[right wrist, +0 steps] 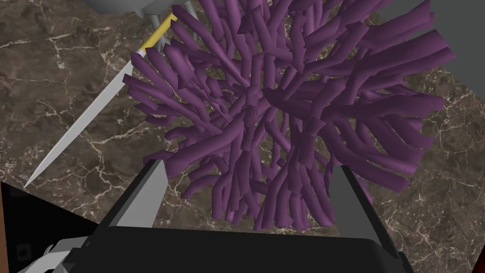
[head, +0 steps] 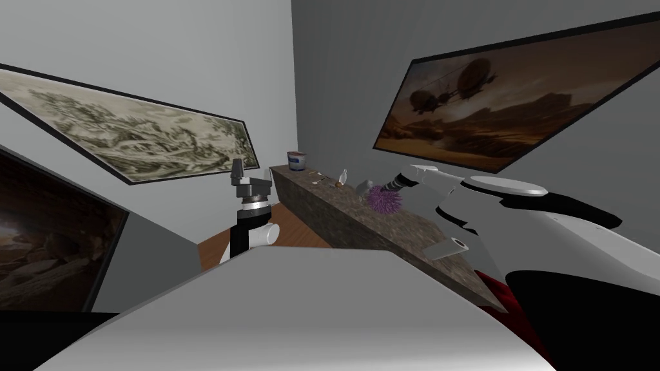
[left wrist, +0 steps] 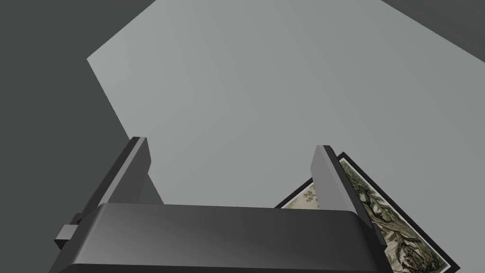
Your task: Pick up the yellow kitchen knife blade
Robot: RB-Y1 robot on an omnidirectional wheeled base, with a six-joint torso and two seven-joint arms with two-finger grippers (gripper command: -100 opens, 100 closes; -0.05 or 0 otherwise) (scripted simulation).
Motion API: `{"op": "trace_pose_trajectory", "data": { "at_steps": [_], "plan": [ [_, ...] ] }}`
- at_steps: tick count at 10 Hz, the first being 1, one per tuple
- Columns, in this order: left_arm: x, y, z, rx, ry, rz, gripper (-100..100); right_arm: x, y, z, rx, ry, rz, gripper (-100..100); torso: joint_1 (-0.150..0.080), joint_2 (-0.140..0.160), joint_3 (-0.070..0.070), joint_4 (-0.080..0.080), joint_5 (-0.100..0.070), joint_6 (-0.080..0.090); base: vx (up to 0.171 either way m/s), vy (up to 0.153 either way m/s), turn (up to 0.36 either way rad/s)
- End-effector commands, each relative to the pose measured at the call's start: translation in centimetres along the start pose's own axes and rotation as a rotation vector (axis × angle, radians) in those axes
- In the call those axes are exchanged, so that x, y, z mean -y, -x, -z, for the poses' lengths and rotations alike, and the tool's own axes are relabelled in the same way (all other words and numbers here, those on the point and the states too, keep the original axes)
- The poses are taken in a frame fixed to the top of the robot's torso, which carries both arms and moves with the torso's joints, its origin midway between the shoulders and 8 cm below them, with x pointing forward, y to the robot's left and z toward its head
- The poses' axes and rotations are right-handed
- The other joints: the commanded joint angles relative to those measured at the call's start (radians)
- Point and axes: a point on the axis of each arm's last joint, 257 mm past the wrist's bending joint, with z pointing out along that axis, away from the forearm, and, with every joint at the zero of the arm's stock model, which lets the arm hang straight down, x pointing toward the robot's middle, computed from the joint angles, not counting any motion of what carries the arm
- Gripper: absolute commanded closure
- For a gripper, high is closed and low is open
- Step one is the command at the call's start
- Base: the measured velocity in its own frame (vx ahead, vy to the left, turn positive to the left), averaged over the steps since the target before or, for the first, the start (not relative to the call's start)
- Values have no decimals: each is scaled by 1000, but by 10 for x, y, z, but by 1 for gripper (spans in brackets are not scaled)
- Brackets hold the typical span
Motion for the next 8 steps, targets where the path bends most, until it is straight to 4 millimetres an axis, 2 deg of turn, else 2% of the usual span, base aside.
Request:
{"op": "trace_pose_trajectory", "data": {
  "at_steps": [1,3,4,6,8],
  "plan": [
    [0,0,0,0,0,0,0,15,-4,-2,-5,-45,-14,-100,0,0,0,0,0,0,0,0,0],
    [0,0,0,0,0,0,0,17,-4,-2,-7,-52,-18,-100,-2,-4,-3,-2,-2,-1,-1,3,6],
    [0,0,0,0,0,0,0,47,15,-25,39,-125,-29,-100,-2,-5,-4,-2,-2,-1,-6,-53,-1],
    [0,0,0,0,0,0,0,62,11,-25,30,-170,-49,-100,-12,-10,-11,-13,-14,-2,-12,-46,17],
    [0,0,0,0,0,0,0,75,7,-22,17,-221,-82,-100,-16,-17,-16,-16,-17,-1,-5,-2,-6]
  ]
}}
